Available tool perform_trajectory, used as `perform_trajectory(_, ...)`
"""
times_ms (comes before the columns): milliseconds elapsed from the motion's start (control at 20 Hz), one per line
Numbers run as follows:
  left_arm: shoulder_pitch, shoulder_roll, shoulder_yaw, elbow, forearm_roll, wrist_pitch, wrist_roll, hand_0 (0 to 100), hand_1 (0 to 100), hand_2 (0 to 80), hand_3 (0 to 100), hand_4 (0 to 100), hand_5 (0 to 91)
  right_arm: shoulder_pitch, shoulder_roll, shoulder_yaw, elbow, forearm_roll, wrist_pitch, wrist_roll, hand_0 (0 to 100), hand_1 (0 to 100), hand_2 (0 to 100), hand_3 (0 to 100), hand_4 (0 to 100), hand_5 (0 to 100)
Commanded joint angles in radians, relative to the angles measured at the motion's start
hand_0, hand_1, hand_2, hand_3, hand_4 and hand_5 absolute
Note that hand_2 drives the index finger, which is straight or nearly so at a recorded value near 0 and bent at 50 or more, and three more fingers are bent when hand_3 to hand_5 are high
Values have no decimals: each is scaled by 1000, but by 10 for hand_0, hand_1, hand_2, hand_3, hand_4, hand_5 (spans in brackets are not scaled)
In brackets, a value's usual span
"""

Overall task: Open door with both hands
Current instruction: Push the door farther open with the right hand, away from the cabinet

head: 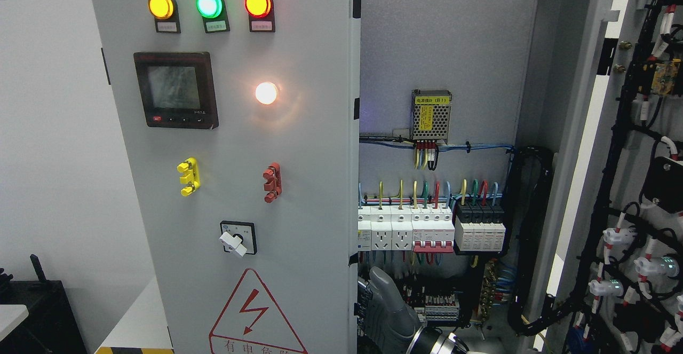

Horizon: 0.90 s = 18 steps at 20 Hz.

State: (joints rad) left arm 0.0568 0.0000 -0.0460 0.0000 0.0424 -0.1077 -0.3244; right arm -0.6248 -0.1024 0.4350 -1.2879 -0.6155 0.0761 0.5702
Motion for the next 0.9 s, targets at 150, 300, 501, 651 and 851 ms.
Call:
perform_trajectory(150, 0, -34, 0, -29, 1, 0, 1, 0, 0, 0, 0, 42, 0, 2, 4, 2, -5, -6, 1, 43, 0, 0, 0, 0, 0, 0)
perform_trajectory(300, 0, -34, 0, -29, 0, 0, 1, 0, 0, 0, 0, 42, 0, 5, 6, 4, -10, -6, 1, 51, 0, 0, 0, 0, 0, 0)
perform_trajectory(501, 0, -34, 0, -29, -1, 0, 1, 0, 0, 0, 0, 42, 0, 14, 6, 5, -22, -6, 1, 80, 0, 0, 0, 0, 0, 0)
perform_trajectory(651, 0, -34, 0, -29, -1, 0, 1, 0, 0, 0, 0, 42, 0, 14, 7, 7, -22, -6, 1, 88, 0, 0, 0, 0, 0, 0)
perform_trajectory(851, 0, -34, 0, -29, 1, 0, 1, 0, 0, 0, 0, 42, 0, 17, 9, 16, -36, -6, 1, 97, 0, 0, 0, 0, 0, 0)
